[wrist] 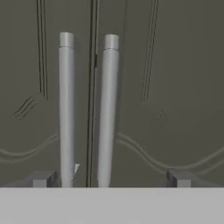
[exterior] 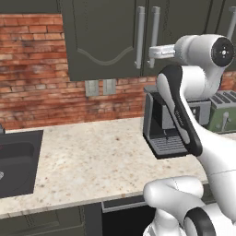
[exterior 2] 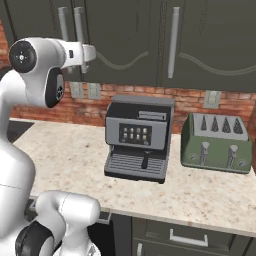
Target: The dining table condiment station is running low on mustard. Refill the condiment station by opening the cabinet and taking the mustard from the cabinet and placing it on the dining table.
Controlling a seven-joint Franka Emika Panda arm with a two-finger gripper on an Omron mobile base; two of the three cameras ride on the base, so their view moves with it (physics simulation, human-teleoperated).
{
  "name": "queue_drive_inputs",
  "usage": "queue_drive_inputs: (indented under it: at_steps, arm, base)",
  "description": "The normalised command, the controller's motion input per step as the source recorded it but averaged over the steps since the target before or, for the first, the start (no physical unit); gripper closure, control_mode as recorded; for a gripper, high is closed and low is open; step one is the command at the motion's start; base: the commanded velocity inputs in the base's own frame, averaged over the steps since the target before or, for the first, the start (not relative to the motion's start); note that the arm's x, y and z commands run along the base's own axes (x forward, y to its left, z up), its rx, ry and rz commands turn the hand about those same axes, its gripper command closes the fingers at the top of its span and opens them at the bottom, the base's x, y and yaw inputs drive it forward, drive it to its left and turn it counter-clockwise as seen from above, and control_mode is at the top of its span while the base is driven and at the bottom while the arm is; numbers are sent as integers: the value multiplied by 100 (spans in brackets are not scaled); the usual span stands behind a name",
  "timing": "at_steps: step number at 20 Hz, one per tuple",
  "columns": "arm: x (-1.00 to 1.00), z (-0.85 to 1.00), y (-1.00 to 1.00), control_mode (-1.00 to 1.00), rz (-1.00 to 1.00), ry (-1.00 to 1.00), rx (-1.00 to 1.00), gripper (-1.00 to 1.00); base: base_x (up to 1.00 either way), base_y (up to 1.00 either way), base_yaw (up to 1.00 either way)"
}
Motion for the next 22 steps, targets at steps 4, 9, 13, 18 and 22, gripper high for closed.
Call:
queue_drive_inputs:
  at_steps: [4,9,13,18,22]
  arm:
    - [30,10,1,-100,0,1,0,-100]
    - [44,0,0,-100,0,4,0,-100]
    - [54,0,0,-100,0,9,0,-100]
    - [58,0,0,-100,0,9,0,-100]
    - [59,0,0,-100,0,8,0,-100]
  base:
    - [0,0,0]
    - [0,0,0]
    - [0,0,0]
    - [0,0,0]
    - [0,0,0]
